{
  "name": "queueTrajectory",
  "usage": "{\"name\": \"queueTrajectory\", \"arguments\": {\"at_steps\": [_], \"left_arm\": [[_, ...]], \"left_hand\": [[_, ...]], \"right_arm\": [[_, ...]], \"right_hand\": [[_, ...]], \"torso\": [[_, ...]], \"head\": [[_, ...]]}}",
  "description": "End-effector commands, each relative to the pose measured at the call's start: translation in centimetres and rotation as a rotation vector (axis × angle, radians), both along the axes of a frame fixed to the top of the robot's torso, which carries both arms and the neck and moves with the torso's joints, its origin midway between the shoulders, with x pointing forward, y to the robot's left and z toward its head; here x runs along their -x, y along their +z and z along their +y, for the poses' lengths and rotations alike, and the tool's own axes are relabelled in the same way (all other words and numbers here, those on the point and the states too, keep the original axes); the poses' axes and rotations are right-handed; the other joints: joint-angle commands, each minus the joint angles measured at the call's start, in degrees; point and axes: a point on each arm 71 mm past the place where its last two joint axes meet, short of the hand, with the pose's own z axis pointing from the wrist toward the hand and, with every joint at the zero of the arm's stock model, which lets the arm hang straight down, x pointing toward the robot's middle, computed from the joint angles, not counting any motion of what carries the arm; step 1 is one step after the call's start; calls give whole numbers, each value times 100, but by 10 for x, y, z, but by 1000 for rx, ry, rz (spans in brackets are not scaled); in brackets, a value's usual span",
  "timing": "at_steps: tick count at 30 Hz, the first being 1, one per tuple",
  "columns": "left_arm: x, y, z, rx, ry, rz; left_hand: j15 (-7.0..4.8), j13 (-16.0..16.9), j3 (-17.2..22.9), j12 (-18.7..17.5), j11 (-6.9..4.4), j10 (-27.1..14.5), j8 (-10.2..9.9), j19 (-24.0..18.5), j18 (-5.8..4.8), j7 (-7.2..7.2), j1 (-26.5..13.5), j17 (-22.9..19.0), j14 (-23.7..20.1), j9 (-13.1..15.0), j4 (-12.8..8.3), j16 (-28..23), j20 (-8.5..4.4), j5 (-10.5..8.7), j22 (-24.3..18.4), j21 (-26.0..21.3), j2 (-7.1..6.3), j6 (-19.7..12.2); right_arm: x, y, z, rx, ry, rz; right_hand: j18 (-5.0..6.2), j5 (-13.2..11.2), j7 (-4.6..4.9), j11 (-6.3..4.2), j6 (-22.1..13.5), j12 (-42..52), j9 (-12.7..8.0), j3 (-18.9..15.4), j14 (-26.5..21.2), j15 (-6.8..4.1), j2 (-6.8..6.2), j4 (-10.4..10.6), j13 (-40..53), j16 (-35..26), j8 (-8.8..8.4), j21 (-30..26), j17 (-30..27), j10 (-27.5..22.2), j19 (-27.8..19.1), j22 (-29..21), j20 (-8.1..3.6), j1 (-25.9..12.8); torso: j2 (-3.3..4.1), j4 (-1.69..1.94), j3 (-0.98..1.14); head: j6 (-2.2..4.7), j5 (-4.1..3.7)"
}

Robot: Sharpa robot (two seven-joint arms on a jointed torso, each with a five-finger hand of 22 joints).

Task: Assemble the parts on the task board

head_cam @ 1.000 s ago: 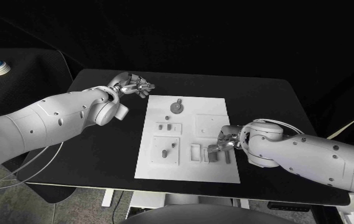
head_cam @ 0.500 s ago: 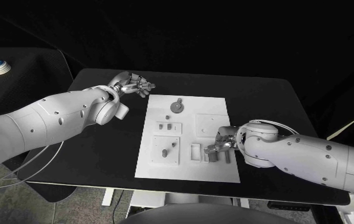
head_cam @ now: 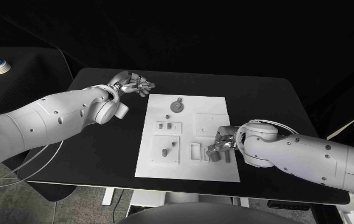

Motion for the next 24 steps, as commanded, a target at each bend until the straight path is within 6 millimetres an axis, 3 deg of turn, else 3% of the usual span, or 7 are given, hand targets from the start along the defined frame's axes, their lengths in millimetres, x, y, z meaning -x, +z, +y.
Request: {"name": "queueTrajectory", "arguments": {"at_steps": [1, 13, 24], "left_arm": [[0, 1, -2, 0, -12, -5], [0, 1, -2, -2, -10, -4], [0, 1, -2, -2, -10, -5]], "left_hand": [[-6, 7, 6, -23, 3, 27, -12, -27, 68, -12, -14, -9, 22, 1, 31, -21, 4, 18, 0, -20, 49, 17], [-5, 7, 6, -26, 3, 25, -12, -29, 68, -11, -16, -10, 20, 1, 32, -24, 4, 18, 0, -21, 50, 18], [-5, 7, 6, -28, 3, 25, -13, -30, 68, -11, -16, -12, 18, 1, 33, -27, 4, 19, 0, -22, 51, 18]], "right_arm": [[6, -10, -4, 32, 6, 29], [7, -9, -14, -34, -70, 44], [-9, 22, -19, -187, -219, 63]], "right_hand": [[119, 160, 260, -2, 342, -55, 0, 243, 707, 15, 265, -222, 14, 130, -43, 754, -44, 37, -54, 24, 20, 348], [119, 290, 245, 7, 436, -68, 5, 368, 674, 24, 344, -283, 21, 102, -30, 747, -134, 57, -65, 43, 44, 463], [119, 314, 232, 11, 519, -75, 18, 379, 644, 28, 363, -260, 20, 76, 2, 745, -207, 70, -70, 49, 56, 430]], "torso": [[1, 0, -1], [-1, 1, 1], [-5, -4, -4]], "head": [[-2, -12], [3, -30], [26, -56]]}}
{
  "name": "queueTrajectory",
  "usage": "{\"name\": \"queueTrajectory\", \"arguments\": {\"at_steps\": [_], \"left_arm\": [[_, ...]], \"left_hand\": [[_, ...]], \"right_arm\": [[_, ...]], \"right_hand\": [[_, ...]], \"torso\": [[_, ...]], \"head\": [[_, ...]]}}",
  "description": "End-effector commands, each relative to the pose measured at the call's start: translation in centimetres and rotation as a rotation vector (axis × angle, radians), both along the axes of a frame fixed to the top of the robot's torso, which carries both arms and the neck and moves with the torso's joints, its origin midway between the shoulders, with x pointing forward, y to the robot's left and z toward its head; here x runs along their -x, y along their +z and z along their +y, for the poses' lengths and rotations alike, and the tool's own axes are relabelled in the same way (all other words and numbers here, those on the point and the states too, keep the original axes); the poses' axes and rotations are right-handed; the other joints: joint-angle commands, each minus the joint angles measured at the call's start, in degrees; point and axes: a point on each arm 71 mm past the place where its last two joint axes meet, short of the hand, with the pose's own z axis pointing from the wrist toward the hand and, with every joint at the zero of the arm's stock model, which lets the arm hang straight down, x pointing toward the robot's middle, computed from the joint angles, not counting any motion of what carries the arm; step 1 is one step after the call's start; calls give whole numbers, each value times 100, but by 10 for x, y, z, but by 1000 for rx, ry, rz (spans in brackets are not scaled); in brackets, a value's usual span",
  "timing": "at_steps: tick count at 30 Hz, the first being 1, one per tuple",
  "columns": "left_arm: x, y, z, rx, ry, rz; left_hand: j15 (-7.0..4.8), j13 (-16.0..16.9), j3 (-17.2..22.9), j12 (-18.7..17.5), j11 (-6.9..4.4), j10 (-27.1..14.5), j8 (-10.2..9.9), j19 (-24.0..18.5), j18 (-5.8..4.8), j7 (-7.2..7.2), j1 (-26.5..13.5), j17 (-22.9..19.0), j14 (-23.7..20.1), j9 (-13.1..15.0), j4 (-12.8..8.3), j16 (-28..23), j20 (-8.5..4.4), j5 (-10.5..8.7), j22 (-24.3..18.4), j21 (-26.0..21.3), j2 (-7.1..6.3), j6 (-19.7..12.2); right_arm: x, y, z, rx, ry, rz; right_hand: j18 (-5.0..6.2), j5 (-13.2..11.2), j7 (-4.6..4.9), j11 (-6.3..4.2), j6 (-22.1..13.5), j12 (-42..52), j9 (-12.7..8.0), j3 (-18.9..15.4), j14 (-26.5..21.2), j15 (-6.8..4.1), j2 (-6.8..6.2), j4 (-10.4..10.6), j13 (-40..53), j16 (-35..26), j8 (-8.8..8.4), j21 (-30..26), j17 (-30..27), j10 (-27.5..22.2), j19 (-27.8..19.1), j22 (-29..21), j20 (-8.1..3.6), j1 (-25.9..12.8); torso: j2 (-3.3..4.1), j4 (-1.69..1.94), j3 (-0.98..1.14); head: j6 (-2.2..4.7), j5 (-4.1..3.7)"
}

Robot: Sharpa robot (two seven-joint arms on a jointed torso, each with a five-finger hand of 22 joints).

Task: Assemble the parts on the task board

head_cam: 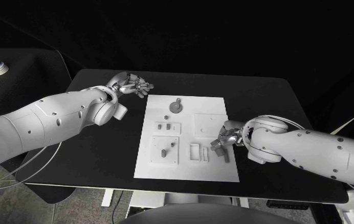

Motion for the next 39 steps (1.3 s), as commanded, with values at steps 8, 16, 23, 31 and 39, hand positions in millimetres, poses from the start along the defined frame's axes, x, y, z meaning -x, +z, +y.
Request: {"name": "queueTrajectory", "arguments": {"at_steps": [8, 16, 23, 31, 39], "left_arm": [[0, 1, -3, 2, -10, -6], [-1, 1, -5, 2, -13, -6], [-1, 1, -6, 3, -14, -6], [-1, 1, -6, 3, -15, -6], [-1, 1, -7, 4, -16, -6]], "left_hand": [[-5, 7, 5, -30, 3, 24, -13, -32, 68, -11, -17, -8, 17, 1, 34, -28, 4, 19, 0, -23, 52, 18], [-5, 7, 5, -32, 3, 23, -13, -33, 68, -12, -18, -9, 15, 1, 34, -30, 4, 18, -1, -24, 51, 18], [-5, 7, 4, -34, 3, 22, -13, -34, 67, -12, -19, -10, 14, 1, 34, -32, 4, 18, -1, -25, 51, 19], [-4, 7, 4, -36, 3, 22, -13, -36, 67, -13, -19, -11, 12, 1, 34, -34, 4, 18, -1, -26, 51, 19], [-4, 7, 3, -38, 3, 21, -13, -37, 67, -13, -19, -12, 10, 1, 35, -36, 4, 18, -1, -27, 51, 19]], "right_arm": [[-6, 10, 8, -201, -199, 86], [-7, 12, 33, -247, -193, 136], [0, 3, 46, -215, -132, 173], [4, -3, 56, -169, -70, 155], [1, -4, 61, -145, -49, 125]], "right_hand": [[136, 21, 305, 20, 460, -50, 86, 47, 613, 28, 232, 31, 0, 47, 95, 741, -84, 64, -25, 15, 24, 72], [136, -42, 291, 35, 561, -112, 86, 18, 547, 31, 210, 132, -19, -29, 103, 723, -249, 56, -48, 26, 59, -170], [136, -214, 278, 53, 639, -196, 74, -50, 540, 28, 139, 274, -33, -63, 78, 698, -243, 10, -94, 39, 91, -584], [136, -225, 262, 55, 706, -206, 86, -53, 539, 26, 134, 298, -32, -64, 103, 696, -244, 3, -99, 43, 93, -648], [136, -228, 255, 56, 740, -213, 90, -54, 550, 25, 141, 323, -32, -57, 114, 698, -226, 0, -98, 45, 93, -700]], "torso": [[2, 4, 0], [0, 2, 1], [-1, 3, -8], [5, 8, -2], [2, 6, -3]], "head": [[12, -20], [7, -32], [4, -50], [-15, -21], [-18, -20]]}}
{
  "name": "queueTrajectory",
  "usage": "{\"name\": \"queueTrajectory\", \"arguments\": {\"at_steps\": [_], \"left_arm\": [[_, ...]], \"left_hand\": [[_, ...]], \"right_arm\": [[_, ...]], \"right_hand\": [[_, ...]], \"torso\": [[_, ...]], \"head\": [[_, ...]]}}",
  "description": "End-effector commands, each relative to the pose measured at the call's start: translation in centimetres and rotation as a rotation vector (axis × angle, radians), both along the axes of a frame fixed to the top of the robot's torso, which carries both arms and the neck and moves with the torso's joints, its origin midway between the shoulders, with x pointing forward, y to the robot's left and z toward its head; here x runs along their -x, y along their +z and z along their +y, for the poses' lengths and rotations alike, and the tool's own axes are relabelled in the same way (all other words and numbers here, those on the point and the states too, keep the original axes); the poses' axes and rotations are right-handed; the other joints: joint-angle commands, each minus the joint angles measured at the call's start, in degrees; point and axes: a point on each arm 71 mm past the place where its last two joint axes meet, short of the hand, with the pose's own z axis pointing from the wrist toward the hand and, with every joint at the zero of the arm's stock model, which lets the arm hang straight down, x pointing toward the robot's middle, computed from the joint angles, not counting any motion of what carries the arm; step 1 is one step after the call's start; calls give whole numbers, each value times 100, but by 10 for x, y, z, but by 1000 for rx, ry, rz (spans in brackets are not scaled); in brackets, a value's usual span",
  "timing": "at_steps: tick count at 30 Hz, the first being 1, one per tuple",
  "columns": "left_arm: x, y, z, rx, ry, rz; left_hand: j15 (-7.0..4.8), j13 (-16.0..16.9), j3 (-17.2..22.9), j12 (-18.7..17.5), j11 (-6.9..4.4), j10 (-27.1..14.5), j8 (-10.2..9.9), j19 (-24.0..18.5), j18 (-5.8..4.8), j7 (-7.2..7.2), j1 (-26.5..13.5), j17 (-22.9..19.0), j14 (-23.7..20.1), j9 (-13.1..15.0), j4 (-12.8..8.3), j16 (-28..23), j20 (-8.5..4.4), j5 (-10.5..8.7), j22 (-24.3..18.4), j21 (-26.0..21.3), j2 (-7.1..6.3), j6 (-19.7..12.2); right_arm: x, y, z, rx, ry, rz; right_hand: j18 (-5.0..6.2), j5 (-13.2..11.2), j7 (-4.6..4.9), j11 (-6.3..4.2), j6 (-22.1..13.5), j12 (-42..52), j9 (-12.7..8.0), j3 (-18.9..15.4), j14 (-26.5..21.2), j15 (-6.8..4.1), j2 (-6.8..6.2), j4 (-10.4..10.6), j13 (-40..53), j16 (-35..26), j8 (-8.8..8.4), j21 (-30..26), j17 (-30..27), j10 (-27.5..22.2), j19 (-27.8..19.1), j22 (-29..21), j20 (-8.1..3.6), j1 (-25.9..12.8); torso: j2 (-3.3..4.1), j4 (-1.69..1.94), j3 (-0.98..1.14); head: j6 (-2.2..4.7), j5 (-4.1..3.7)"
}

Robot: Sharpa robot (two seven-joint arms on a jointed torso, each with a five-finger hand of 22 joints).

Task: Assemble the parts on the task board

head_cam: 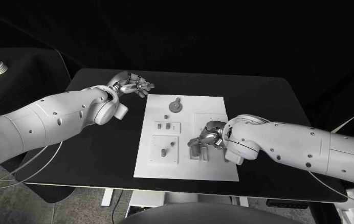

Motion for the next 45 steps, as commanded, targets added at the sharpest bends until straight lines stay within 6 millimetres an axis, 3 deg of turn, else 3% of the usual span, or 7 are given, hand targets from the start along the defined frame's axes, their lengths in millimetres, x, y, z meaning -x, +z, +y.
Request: {"name": "queueTrajectory", "arguments": {"at_steps": [1, 9, 19, 45], "left_arm": [[0, 1, -2, 3, -10, -6], [0, 1, -1, 3, -9, -5], [0, 1, 0, 2, -8, -3], [0, 1, 1, 0, -9, -2]], "left_hand": [[-4, 7, 3, -38, 3, 21, -13, -38, 68, -13, -19, -8, 10, 1, 35, -36, 4, 18, -1, -27, 51, 19], [-4, 7, 3, -39, 3, 21, -14, -39, 67, -13, -20, -9, 8, 1, 35, -38, 4, 18, -1, -28, 51, 20], [-3, 7, 2, -42, 3, 20, -14, -41, 67, -13, -21, -10, 6, 1, 35, -41, 4, 18, -2, -29, 51, 20], [-2, 6, 0, -49, 4, 16, -15, -47, 65, -18, -22, -14, -3, 0, 35, -49, 4, 18, -2, -33, 49, 20]], "right_arm": [[-2, -1, -1, 39, 31, -33], [-1, -5, 1, 59, 60, -24], [0, -7, -1, 94, 95, -26], [0, -13, 1, 121, 125, -34]], "right_hand": [[123, -29, 363, 12, 580, -38, 8, -10, 537, -4, -6, 34, -5, -15, -3, 696, -2, -18, -27, 8, 20, -61], [123, -32, 362, 13, 586, -43, 7, -20, 529, -5, -34, 47, -4, -21, -7, 697, -21, -20, -27, 11, 21, -105], [123, -32, 377, 24, 517, -84, -20, -40, 507, -9, -158, 102, -4, -39, -74, 683, -30, -73, -48, 14, 21, -276], [123, -31, 392, 37, 450, -127, -46, -42, 443, -9, -234, 201, -1, -91, -139, 657, -93, -138, -84, 10, 21, -485]], "torso": [[2, -2, -1], [2, 0, 0], [1, -5, 3], [3, -3, 3]], "head": [[-6, 3], [-20, 15], [-36, 18], [-80, 38]]}}
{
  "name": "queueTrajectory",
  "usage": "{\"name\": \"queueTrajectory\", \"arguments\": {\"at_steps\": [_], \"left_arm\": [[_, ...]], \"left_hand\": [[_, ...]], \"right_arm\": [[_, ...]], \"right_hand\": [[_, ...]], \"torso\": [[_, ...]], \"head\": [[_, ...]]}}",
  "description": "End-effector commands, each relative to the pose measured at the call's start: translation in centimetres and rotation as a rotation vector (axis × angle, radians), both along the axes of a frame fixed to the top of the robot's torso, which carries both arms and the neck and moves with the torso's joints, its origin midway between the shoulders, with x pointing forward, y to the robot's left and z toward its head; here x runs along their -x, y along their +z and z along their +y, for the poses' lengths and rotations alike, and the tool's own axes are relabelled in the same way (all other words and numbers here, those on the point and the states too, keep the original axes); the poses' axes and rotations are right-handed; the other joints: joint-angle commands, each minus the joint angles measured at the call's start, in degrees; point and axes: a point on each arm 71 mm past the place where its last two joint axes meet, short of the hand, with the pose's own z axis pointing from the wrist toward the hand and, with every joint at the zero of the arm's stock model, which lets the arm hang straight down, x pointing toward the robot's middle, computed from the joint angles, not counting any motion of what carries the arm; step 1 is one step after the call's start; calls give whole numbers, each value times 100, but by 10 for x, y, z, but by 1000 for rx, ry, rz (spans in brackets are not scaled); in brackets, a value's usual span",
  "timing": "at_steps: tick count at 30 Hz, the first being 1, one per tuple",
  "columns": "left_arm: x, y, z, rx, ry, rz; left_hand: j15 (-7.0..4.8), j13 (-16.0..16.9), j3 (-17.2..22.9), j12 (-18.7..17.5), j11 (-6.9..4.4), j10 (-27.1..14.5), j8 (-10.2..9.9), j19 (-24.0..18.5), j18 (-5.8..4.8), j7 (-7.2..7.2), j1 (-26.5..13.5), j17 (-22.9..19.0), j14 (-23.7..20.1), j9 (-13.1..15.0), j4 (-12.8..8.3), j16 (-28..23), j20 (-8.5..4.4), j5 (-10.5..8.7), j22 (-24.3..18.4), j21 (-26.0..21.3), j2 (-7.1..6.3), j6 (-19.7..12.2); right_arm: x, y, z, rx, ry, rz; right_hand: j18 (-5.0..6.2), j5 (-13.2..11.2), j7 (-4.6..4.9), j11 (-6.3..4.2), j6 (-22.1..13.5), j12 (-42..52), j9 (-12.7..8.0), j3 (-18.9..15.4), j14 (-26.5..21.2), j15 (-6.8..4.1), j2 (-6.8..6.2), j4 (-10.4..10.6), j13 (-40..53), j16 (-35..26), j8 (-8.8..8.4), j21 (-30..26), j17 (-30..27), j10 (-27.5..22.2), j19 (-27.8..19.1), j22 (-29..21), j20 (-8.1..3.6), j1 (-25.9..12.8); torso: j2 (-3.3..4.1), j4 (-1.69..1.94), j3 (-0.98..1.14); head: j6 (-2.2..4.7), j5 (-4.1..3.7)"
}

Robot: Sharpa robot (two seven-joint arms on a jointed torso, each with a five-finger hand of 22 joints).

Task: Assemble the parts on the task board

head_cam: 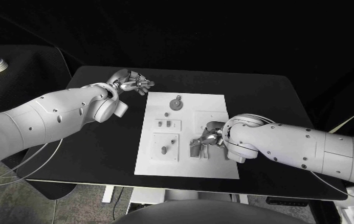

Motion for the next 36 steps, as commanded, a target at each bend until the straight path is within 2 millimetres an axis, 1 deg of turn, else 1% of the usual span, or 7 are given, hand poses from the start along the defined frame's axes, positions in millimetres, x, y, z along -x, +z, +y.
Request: {"name": "queueTrajectory", "arguments": {"at_steps": [1, 3, 6, 13, 18, 24, 36], "left_arm": [[0, 1, -2, 3, -12, -3], [0, 1, -2, 3, -12, -3], [0, 1, -2, 2, -11, -2], [0, 1, -1, 2, -11, -1], [0, 0, -1, 1, -10, 1], [0, 0, -1, 0, -10, 5], [0, 0, 0, -2, -10, 10]], "left_hand": [[-2, 6, 0, -28, 4, 16, -15, -47, 66, -18, -22, -6, -3, 0, 35, -27, 4, 18, -2, -33, 49, 20], [-1, 6, -1, -28, 4, 15, -15, -48, 65, -18, -22, -6, -4, 0, 35, -27, 4, 18, -3, -33, 48, 20], [-1, 6, -1, -30, 5, 15, -15, -49, 65, -19, -22, -7, -6, 0, 35, -29, 5, 18, -3, -34, 47, 19], [-1, 6, -2, -32, 5, 14, -16, -51, 65, -20, -23, -8, -8, 0, 35, -31, 5, 18, -3, -35, 47, 19], [0, 6, -2, -33, 5, 13, -16, -52, 64, -21, -24, -9, -10, 0, 35, -32, 5, 18, -3, -36, 46, 19], [0, 5, -3, -35, 5, 12, -16, -54, 64, -21, -25, -10, -12, 0, 36, -34, 5, 18, -3, -37, 46, 19], [1, 5, -5, -39, 6, 9, -17, -57, 63, -22, -26, -11, -16, 0, 36, -37, 5, 17, -4, -39, 45, 18]], "right_arm": [[1, -1, 2, 9, 27, 2], [1, -1, 2, 6, 27, 0], [0, 0, 3, -1, 14, -13], [0, 0, 5, -5, 18, -27], [0, 1, 6, -3, 26, -34], [-1, 2, 7, -9, 19, -51], [0, -3, 2, -62, -47, 42]], "right_hand": [[73, -31, 405, 8, 369, -38, -10, -2, 439, -13, -10, 35, -2, -26, -22, 657, -3, -43, -22, 6, 1, -49], [73, -25, 405, 8, 361, -41, -13, 17, 436, -14, 17, 38, -1, -29, -29, 655, -2, -49, -25, 6, -1, -49], [73, -15, 404, 5, 353, -39, -15, 169, 433, -18, 182, -78, 21, -28, -49, 657, 14, -65, -41, 13, -19, 78], [73, -75, 398, -5, 384, -19, 9, 284, 430, -22, 371, -254, 52, -18, -35, 682, 11, -51, -47, 34, -39, 202], [73, -75, 394, -15, 397, -6, 38, 528, 436, -21, 589, -508, 84, 2, -30, 701, 31, -34, -63, 60, -57, 511], [73, -16, 392, -15, 413, -4, 55, 793, 433, -16, 663, -601, 106, 8, -31, 708, 27, -23, -78, 83, -59, 854], [73, 6, 392, -14, 416, -3, 56, 830, 432, -15, 663, -613, 110, 9, -32, 710, 23, -21, -80, 88, -58, 907]], "torso": [[1, 1, 1], [0, 0, 1], [0, -1, 0], [0, -1, 1], [-1, -1, -1], [-2, 0, 0], [-1, 0, 3]], "head": [[-9, 8], [-8, 6], [-9, 10], [-14, 16], [-24, 19], [-28, 20], [-37, 36]]}}
